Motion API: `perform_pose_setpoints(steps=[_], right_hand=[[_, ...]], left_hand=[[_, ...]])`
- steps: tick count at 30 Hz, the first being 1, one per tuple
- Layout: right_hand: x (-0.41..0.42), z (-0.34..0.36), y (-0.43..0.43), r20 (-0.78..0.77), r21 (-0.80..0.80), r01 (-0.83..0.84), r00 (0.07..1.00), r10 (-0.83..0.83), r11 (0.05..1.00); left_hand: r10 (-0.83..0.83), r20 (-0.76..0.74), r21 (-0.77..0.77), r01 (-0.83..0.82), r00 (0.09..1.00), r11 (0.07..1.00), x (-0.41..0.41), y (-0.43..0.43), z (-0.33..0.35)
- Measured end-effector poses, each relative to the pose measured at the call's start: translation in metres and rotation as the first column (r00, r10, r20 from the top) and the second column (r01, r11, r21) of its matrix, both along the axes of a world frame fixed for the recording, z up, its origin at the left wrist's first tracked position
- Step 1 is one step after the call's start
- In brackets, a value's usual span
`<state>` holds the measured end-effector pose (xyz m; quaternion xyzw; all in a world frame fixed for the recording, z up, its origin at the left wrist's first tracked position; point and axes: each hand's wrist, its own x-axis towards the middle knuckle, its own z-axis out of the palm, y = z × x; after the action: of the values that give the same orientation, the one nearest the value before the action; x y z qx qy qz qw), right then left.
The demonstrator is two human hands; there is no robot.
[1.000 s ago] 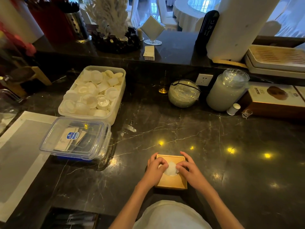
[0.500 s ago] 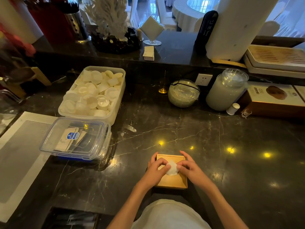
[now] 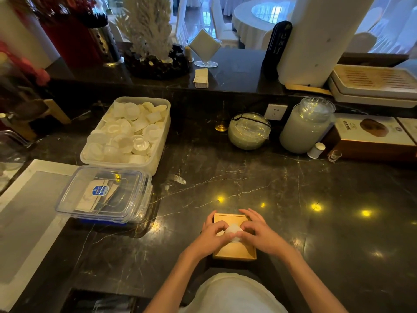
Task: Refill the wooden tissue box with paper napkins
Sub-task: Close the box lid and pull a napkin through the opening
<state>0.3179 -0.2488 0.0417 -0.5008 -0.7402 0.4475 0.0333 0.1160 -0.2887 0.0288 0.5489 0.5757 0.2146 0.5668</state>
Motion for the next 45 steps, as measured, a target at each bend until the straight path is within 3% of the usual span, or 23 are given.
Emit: perform_pose_setpoints(steps=[9,15,22,33,45], right_hand=[[-0.005,0.001,-0.003,0.056,0.022,-0.033,0.998,0.031,0.999],[0.001,-0.005,-0.013,-0.125,-0.016,0.160,0.979,-0.161,0.987],[-0.002,-0.021,-0.019,-0.212,-0.022,0.288,0.935,-0.286,0.957],[-0.001,-0.028,-0.019,-0.237,-0.013,0.302,0.925,-0.296,0.953],[0.002,-0.028,-0.018,-0.266,-0.062,0.296,0.916,-0.301,0.953]], left_hand=[[-0.033,-0.085,-0.006,0.033,0.996,0.999,0.001,0.003,0.000],[0.101,0.025,-0.012,-0.101,0.995,0.995,-0.001,0.003,-0.008],[0.190,0.052,0.011,-0.191,0.980,0.982,0.007,-0.001,-0.006],[0.285,0.064,0.069,-0.290,0.956,0.955,0.017,-0.009,-0.009],[0.283,0.071,0.054,-0.287,0.956,0.956,0.017,-0.009,-0.007]])
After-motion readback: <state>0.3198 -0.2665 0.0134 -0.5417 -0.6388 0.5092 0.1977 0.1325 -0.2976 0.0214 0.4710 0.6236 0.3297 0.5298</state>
